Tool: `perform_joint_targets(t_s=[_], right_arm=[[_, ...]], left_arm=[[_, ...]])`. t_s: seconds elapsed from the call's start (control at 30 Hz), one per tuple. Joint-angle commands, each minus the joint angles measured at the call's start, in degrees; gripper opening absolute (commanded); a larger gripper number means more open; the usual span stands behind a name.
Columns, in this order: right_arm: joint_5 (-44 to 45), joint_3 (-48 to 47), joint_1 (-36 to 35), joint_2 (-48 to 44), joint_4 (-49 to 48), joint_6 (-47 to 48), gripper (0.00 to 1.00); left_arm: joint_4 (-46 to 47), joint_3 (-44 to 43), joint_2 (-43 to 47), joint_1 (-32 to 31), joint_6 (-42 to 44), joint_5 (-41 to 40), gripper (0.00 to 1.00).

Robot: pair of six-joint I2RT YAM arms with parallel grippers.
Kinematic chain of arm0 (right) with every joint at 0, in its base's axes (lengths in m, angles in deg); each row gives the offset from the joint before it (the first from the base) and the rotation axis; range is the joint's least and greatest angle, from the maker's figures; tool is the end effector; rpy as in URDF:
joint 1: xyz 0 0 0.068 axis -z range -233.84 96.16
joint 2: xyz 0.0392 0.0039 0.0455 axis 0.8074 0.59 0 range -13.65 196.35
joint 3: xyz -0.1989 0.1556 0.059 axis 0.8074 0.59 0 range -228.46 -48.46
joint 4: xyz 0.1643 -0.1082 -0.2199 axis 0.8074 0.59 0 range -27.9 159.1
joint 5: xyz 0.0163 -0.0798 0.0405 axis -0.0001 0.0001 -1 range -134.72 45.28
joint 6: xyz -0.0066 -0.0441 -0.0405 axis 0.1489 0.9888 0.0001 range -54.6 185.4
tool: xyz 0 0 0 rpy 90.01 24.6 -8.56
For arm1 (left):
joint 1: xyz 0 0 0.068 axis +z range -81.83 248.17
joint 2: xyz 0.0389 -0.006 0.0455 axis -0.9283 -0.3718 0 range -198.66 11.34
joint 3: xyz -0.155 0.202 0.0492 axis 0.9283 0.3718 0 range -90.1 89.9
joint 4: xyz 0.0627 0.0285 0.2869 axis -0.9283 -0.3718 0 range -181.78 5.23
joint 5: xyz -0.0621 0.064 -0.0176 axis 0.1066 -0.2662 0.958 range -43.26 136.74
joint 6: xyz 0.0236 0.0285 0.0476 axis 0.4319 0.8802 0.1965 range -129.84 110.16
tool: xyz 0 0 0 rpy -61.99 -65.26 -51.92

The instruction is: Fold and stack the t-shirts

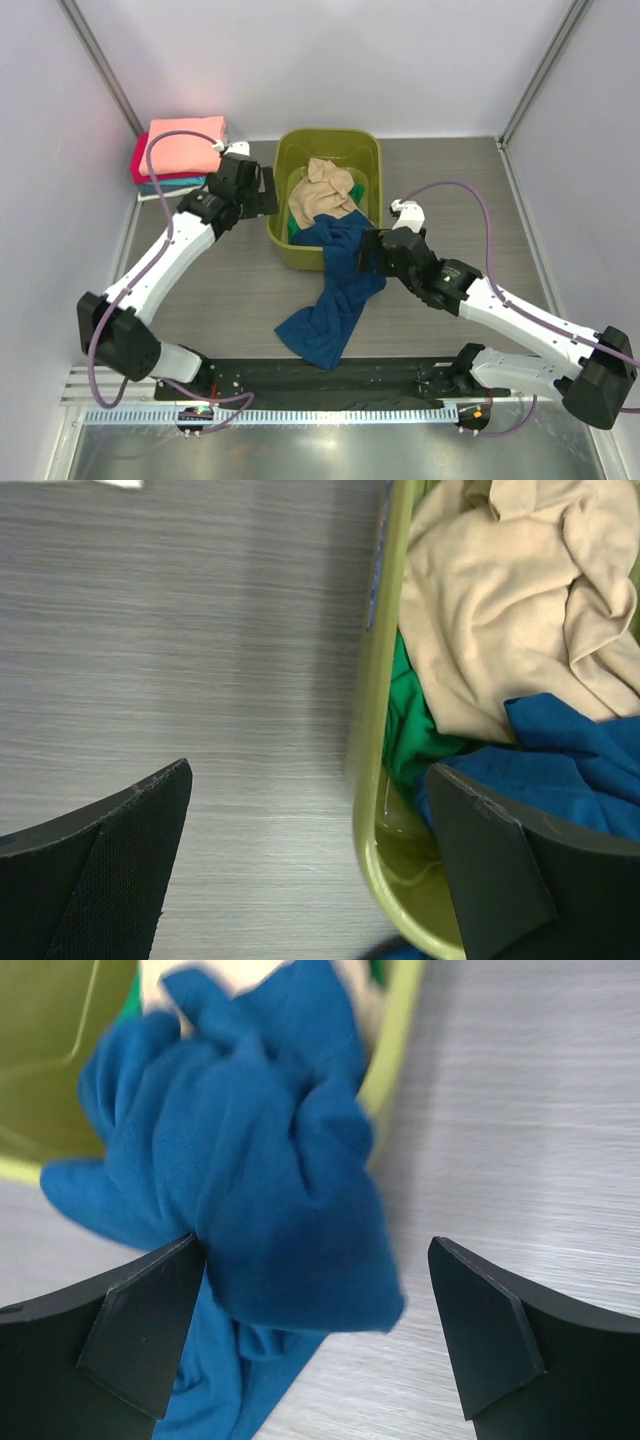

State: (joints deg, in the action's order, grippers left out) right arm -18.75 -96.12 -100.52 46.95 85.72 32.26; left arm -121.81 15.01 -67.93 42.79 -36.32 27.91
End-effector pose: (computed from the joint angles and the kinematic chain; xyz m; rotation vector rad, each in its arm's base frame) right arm 0.2034 0.1873 0.2590 -0.0054 2.1521 0.3123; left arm 0.3179 -0.1348 0.3207 -0.1893 2.2416 -0.1083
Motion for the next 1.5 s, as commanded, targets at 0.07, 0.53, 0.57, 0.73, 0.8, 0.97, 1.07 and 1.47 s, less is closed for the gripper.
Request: perform_joint_targets(t_s=[0.07,0.53,0.57,0.73,0.8,0.97,1.07,1.47], right_arm=[[-7.7,7.1,0.9,0.1,-10.3,1.5,0.99],[2.9,5.8,11.1,-16.5,1.1,2.2,0.01],[5.5,4.8,12.9,-20.2,3.3,1.5,0.01],[17.0,0.5,14.7,-25.8,12.3,-3.2,0.01],[20.4,-0.2,14.7,-26.1,14.1,-5.3,0.01],[21.9,-0.6,14.8,-25.8,14.4,-6.7,0.01],[20.4,-0.8,14.8,-23.3,14.3,-7.9,0.01],[13.8,1.3,14.7,-21.9,10.8,-7.1,0.01]], left_arm=[[1.3,-3.9,-5.5,0.4,-2.7,6.3,1.00],[-3.5,-16.9,-21.6,0.4,-0.2,4.5,0.26],[-5.3,-17.4,-21.8,0.5,0.4,3.1,0.19],[-10.7,-16.4,-19.3,1.3,3.2,-4.2,0.00],[-11.4,-13.6,-15.2,1.8,4.5,-6.7,0.00],[-15.5,-5.3,-5.9,6.8,6.6,-8.2,0.00],[-19.0,-2.3,0.2,10.4,8.6,-12.1,0.00],[-21.3,2.7,23.6,13.2,8.4,-29.4,1.00]])
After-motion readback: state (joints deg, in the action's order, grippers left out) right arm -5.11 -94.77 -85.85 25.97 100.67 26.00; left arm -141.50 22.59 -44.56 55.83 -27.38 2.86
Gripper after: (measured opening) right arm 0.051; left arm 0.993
